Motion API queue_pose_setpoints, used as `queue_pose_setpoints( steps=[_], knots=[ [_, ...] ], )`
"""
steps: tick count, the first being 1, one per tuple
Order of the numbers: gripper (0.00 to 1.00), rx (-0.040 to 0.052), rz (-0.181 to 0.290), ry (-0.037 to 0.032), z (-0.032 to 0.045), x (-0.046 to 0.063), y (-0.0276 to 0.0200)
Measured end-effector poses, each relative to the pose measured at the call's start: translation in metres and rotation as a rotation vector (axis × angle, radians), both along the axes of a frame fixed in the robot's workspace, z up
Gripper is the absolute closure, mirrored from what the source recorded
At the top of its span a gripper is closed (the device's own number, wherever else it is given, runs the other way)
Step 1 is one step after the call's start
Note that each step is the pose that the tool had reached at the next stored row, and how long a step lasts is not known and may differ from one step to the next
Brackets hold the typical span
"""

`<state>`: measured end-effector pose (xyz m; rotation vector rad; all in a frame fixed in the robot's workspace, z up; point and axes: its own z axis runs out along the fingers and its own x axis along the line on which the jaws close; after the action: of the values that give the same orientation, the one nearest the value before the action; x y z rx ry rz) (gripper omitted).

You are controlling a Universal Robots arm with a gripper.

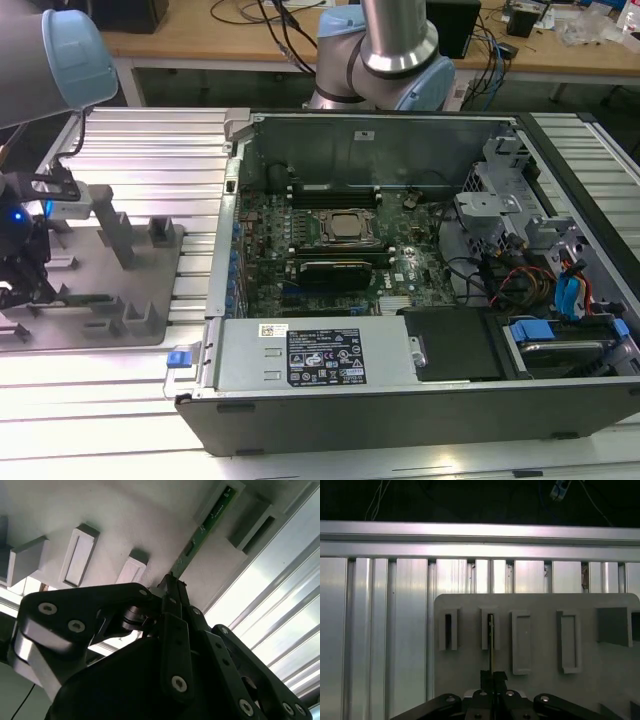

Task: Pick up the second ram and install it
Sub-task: 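Pick up the second ram and move it above second insertion slot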

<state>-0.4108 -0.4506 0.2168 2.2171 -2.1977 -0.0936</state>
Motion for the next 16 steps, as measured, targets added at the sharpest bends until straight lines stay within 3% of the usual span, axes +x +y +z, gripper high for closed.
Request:
queue_pose_setpoints(
  steps=[5,8,11,16],
  knots=[
    [0.91,-0.0003,0.000,0.0004,0.0015,0.000,0.0000],
    [0.91,0.0000,0.000,0.0000,0.0135,0.000,0.0000],
    [0.91,0.0000,0.000,-0.0001,0.0300,0.000,0.0000],
    [0.91,0.0001,0.000,-0.0003,0.0435,0.000,0.0001]
  ],
)
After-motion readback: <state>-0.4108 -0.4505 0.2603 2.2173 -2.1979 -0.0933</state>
